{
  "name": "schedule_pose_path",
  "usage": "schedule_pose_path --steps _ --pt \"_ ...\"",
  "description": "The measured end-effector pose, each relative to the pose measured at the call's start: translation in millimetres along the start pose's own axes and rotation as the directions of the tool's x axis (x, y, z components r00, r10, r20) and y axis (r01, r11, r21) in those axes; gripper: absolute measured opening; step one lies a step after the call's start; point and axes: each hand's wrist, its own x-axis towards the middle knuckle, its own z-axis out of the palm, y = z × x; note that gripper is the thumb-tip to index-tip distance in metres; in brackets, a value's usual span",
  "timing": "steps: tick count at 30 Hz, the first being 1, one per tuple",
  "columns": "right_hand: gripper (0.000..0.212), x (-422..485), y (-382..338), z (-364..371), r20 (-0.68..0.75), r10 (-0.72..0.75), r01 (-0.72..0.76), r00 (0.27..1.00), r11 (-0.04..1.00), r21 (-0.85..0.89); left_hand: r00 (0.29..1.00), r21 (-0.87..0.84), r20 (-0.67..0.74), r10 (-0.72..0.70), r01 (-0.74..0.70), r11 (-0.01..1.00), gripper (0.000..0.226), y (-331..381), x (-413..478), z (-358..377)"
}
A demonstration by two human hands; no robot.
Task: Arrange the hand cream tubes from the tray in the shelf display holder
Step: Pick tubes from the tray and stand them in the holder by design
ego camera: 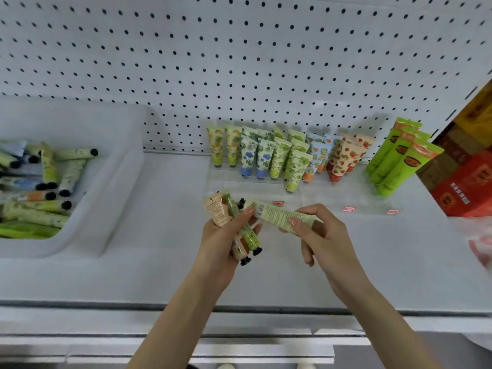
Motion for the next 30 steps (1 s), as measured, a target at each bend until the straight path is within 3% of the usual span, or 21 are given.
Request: schedule_pose_path --steps 4,9,13,16,19,21,23,27,30 --pt "0.01 4.4 -4.8 21.3 -0.021 -0.019 0.021 1.0 0.994 0.106 1.0 0.03 -0.019 -0.011 0.011 0.999 0.024 15.5 -4.8 -21.1" --pt "0.011 16.8 -15.2 36.4 0.007 -0.049 0.049 0.999 0.998 0.047 0.994 0.056 -0.073 -0.077 0.081 0.995 0.025 31.8 -3.3 -40.7" --pt "0.008 26.2 -25.7 50.5 0.019 -0.051 0.05 0.999 0.997 0.067 0.997 0.077 -0.036 -0.075 0.078 0.994 0.023 43.1 0.2 -53.0" --pt "0.013 33.3 -33.6 58.5 0.018 0.042 -0.045 0.999 0.983 0.178 0.999 0.088 0.034 -0.013 0.01 0.996 0.012 51.1 2.7 -63.4" --pt "0.022 41.0 -44.5 62.3 0.116 0.2 -0.226 0.973 0.928 0.297 0.996 0.099 0.08 0.046 -0.054 0.994 0.014 56.7 7.5 -72.1" --pt "0.018 46.7 -54.5 62.7 0.193 0.246 -0.288 0.95 0.93 0.229 0.994 0.069 0.082 0.066 -0.072 0.995 0.014 59.4 10.5 -75.3" --pt "0.007 55.2 -67.5 62.3 0.192 0.235 -0.26 0.953 0.958 0.119 0.993 0.025 0.078 0.083 -0.085 0.996 0.012 62.8 13.4 -78.0" --pt "0.007 79.9 -97.9 62.6 0.136 0.077 -0.052 0.988 0.983 -0.174 0.997 -0.068 0.009 0.074 -0.073 0.995 0.023 67.8 23.1 -91.7" --pt "0.01 104.0 -112.6 69.8 0.127 -0.021 0.071 0.992 0.915 -0.396 0.998 0.086 -0.027 0.06 -0.058 0.995 0.021 68.6 28.7 -100.9"
